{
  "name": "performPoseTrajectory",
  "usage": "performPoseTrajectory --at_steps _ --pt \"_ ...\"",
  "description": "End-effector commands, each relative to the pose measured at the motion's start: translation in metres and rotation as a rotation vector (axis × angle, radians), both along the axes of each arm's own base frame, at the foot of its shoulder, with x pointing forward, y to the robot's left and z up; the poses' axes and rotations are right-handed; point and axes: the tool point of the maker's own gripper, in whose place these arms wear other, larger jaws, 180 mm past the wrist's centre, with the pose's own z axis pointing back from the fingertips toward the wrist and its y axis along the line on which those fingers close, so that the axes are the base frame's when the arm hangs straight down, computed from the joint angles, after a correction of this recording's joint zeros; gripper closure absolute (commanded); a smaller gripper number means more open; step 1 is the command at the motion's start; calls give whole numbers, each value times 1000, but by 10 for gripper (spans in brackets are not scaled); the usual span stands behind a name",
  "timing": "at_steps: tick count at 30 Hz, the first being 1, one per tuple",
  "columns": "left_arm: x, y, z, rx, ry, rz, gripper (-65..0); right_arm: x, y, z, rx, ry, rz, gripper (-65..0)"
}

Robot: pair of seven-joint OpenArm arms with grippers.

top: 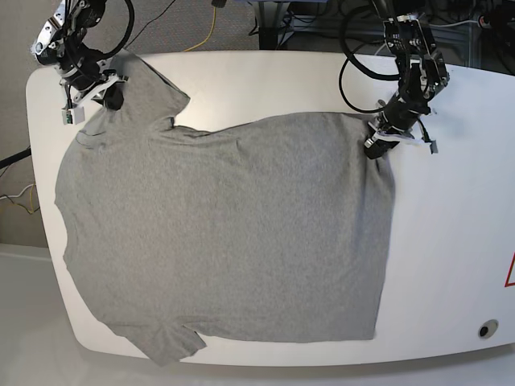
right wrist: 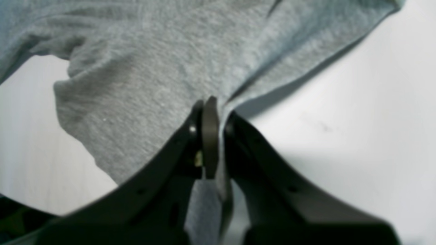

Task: Fold the T-shirt properly
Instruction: 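Drag the grey shirt by its shoulder corners toward the robot with both grippers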

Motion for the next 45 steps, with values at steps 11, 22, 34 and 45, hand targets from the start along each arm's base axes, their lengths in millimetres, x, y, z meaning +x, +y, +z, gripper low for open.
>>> performPoseTrajectory --at_steps 11,22,34,45 --pt "-63 10 -41 90 235 -91 -6 -23 -7 -3 -53 74 21 0" --pt "-74 18 -44 107 255 -95 -6 -33 -6 -6 -52 75 16 0" --pt "-89 22 -47 122 280 -99 -6 -48 1 -5 -56 74 16 0" --pt "-95 36 -40 162 276 -104 -6 -45 16 9 -72 35 35 0"
